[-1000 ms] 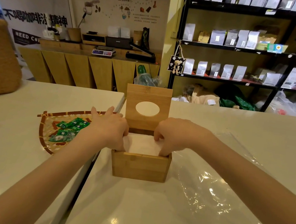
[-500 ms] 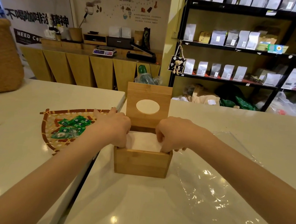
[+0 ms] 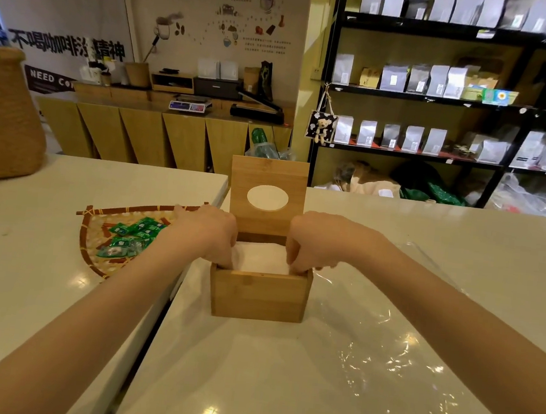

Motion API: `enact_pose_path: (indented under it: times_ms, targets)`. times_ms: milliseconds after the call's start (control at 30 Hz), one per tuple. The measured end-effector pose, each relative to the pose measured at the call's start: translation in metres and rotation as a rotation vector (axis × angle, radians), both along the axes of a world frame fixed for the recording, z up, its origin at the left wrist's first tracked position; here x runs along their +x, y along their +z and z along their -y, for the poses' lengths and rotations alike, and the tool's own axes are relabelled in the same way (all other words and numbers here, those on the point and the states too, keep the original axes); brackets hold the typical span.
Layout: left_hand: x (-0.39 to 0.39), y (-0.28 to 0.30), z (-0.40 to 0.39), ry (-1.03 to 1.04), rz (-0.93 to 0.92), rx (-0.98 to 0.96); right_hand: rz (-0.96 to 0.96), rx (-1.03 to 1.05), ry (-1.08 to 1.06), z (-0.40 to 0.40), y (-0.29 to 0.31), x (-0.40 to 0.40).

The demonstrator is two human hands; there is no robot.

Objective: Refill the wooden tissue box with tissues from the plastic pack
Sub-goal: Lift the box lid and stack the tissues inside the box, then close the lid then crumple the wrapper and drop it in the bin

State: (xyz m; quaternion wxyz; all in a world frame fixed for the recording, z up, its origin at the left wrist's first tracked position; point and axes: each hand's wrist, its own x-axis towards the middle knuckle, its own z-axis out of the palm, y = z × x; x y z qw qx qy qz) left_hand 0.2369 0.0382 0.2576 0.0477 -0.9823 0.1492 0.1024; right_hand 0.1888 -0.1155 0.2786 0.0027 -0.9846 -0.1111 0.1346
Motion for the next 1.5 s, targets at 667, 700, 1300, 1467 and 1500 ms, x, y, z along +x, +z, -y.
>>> enact_pose_path:
  times_ms: [667, 700, 1300, 1467, 1500]
  targets:
    - [0.024, 0.011, 0.001, -0.074, 0.661, -0.461, 0.906, 0.099, -0.024, 0.029, -0.017, 0.031]
    - [0.021, 0.009, 0.0, -0.079, 0.687, -0.485, 0.961, 0.098, -0.015, 0.029, -0.019, 0.029]
    - [-0.066, -0.065, -0.025, -0.15, 0.472, -0.726, 0.74, 0.088, 0.174, 0.025, -0.09, -0.046]
    - [-0.076, -0.061, -0.014, -0.154, 0.528, -0.736, 0.638, 0.181, 0.161, 0.03, -0.081, -0.053]
    - [-0.081, -0.056, -0.007, -0.193, 0.587, -0.732, 0.627, 0.244, 0.157, 0.036, -0.076, -0.054]
